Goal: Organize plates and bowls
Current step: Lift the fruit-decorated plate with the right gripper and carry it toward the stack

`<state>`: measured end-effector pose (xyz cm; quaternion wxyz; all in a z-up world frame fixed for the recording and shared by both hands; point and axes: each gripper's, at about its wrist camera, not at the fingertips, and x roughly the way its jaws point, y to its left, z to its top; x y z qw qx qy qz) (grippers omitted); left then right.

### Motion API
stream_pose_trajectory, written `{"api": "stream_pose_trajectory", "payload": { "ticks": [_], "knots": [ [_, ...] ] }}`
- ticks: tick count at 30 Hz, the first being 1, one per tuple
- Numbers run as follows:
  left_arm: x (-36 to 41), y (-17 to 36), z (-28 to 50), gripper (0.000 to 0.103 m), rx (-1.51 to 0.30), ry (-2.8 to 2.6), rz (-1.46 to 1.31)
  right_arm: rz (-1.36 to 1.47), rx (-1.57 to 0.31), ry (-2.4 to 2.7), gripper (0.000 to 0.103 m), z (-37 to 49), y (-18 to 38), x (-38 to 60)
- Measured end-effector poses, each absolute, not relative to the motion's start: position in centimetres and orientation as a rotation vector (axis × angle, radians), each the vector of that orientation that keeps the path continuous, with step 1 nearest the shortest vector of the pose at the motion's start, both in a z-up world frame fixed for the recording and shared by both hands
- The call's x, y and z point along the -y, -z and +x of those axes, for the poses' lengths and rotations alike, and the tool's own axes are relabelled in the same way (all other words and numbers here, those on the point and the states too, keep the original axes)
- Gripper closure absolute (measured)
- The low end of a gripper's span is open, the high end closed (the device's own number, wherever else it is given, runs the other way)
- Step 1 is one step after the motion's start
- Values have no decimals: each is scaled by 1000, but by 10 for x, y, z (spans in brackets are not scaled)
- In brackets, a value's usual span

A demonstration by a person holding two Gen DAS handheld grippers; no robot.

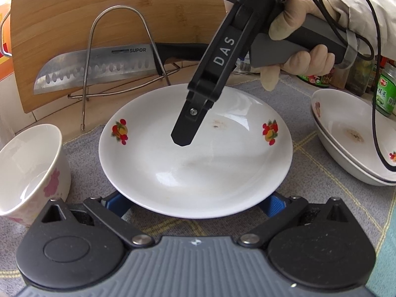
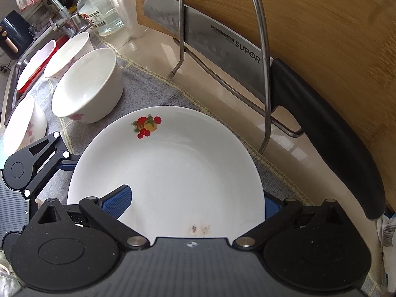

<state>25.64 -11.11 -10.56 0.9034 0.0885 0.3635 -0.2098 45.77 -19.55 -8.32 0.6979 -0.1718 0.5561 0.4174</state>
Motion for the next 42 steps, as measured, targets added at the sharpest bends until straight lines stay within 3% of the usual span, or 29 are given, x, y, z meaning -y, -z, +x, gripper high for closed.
{"api": "stream_pose_trajectory", "payload": {
  "ticks": [42],
  "knots": [
    [119, 64, 217, 1, -765, 453, 190, -321, -1205, -930, 0, 385, 45, 231]
  ]
}}
